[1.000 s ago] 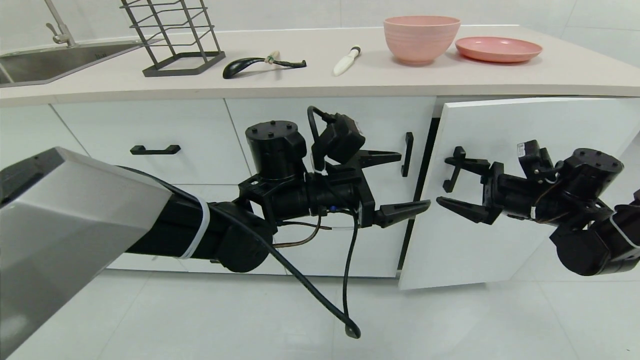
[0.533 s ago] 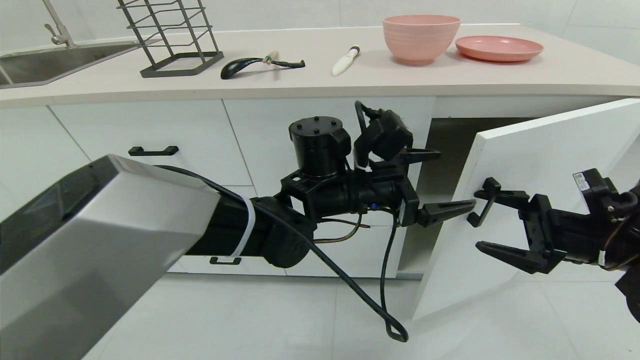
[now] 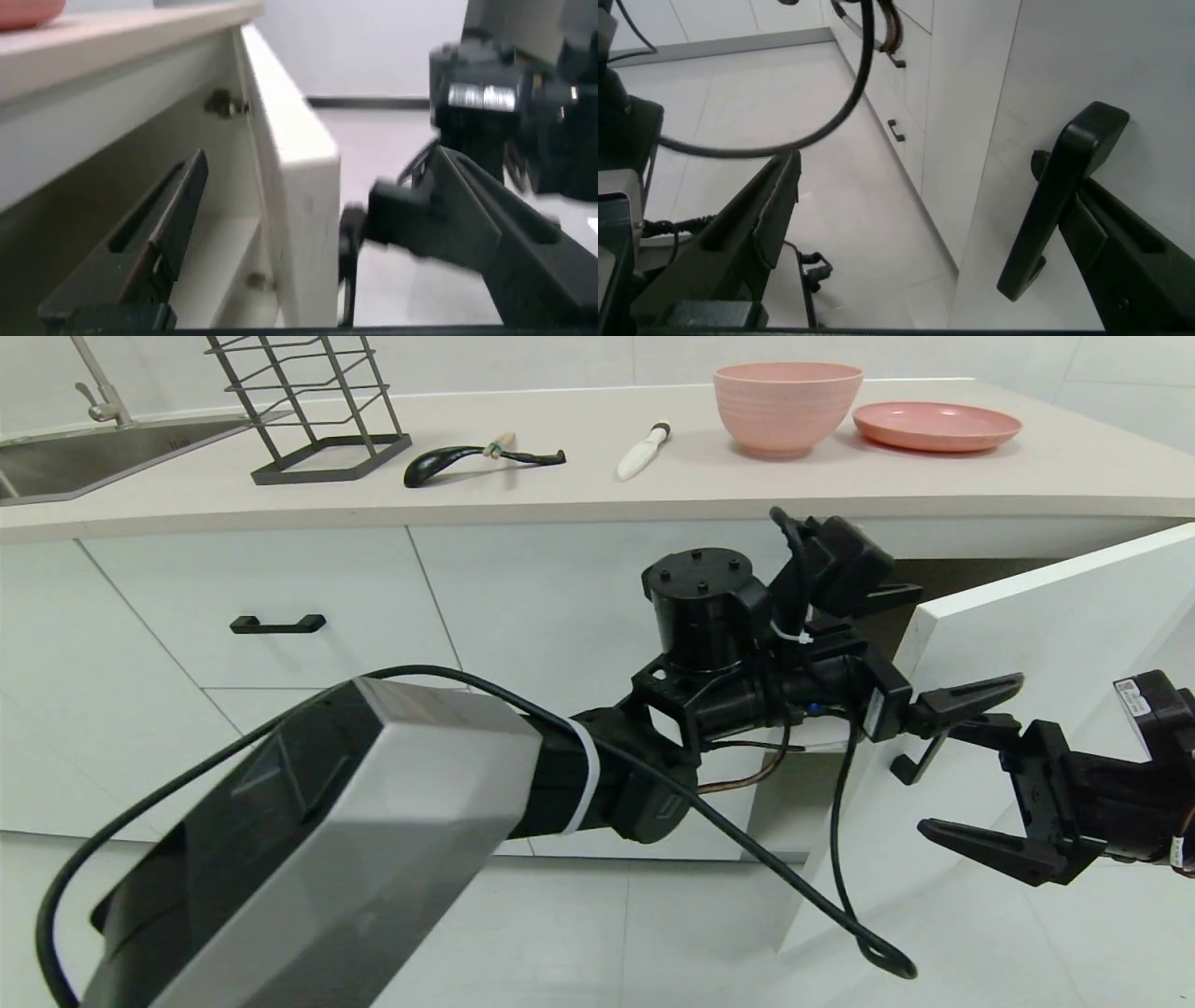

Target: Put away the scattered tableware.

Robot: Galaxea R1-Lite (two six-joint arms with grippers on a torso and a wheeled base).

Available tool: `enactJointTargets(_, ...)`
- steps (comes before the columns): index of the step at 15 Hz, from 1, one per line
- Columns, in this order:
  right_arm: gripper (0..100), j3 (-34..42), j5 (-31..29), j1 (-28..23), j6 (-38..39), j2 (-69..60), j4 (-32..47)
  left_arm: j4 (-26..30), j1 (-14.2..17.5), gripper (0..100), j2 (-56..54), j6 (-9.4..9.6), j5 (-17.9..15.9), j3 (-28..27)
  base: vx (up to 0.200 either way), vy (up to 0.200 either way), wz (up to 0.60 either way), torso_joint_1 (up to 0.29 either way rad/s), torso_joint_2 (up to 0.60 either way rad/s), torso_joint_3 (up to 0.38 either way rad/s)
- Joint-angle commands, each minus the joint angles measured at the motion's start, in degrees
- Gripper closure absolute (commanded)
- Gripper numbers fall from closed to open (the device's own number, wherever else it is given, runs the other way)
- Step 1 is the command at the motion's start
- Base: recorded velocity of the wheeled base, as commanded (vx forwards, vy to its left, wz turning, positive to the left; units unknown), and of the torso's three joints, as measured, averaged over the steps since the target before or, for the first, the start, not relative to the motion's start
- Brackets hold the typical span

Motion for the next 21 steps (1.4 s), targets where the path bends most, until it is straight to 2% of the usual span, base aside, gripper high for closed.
enactJointTargets(1,0,0.1,0.9,-0.4,-0.1,0.3,-0.3,-1.0,-4.0,0,4.9,-2.51,0.2,-4.1,0.000,0.000,0.00,0.000,0.00,0.000)
enactJointTargets(3,0,0.0,0.8,-2.9,-0.4,2.7,-0.5,-1.3,-5.6,0,5.0,-4.00,0.2,-3.4,0.000,0.000,0.00,0.000,0.00,0.000)
enactJointTargets(5,0,0.0,0.7,-5.4,-0.6,4.6,-1.3,-2.9,-5.6,0,4.9,-4.18,0.2,-1.7,0.000,0.000,0.00,0.000,0.00,0.000)
enactJointTargets(7,0,0.0,0.5,-8.1,-0.6,6.6,-2.3,-5.5,-5.7,0,3.8,-5.41,0.2,2.1,0.000,0.000,0.00,0.000,0.00,0.000)
enactJointTargets(9,0,1.4,0.5,-9.8,-0.8,6.7,-2.3,-5.6,-6.3,0,3.2,-5.50,0.2,3.4,0.000,0.000,0.00,0.000,0.00,0.000)
enactJointTargets(11,0,4.3,0.4,-11.7,-1.7,6.1,-2.6,-5.6,-6.3,0,3.1,-5.59,0.2,3.3,0.000,0.000,0.00,0.000,0.00,0.000)
enactJointTargets(14,0,4.6,0.4,-14.4,-1.9,6.3,-2.6,-5.3,-7.8,0,3.6,-5.94,0.2,3.2,0.000,0.000,0.00,0.000,0.00,0.000)
enactJointTargets(17,0,5.0,0.4,-15.8,-1.9,8.4,-2.6,-5.4,-8.5,0,4.0,-8.31,0.2,2.5,0.000,0.000,0.00,0.000,0.00,0.000)
enactJointTargets(21,0,4.1,0.4,-15.8,-1.7,11.0,-3.6,-5.0,-8.5,0,6.4,-9.10,0.3,-1.4,0.000,0.000,0.00,0.000,0.00,0.000)
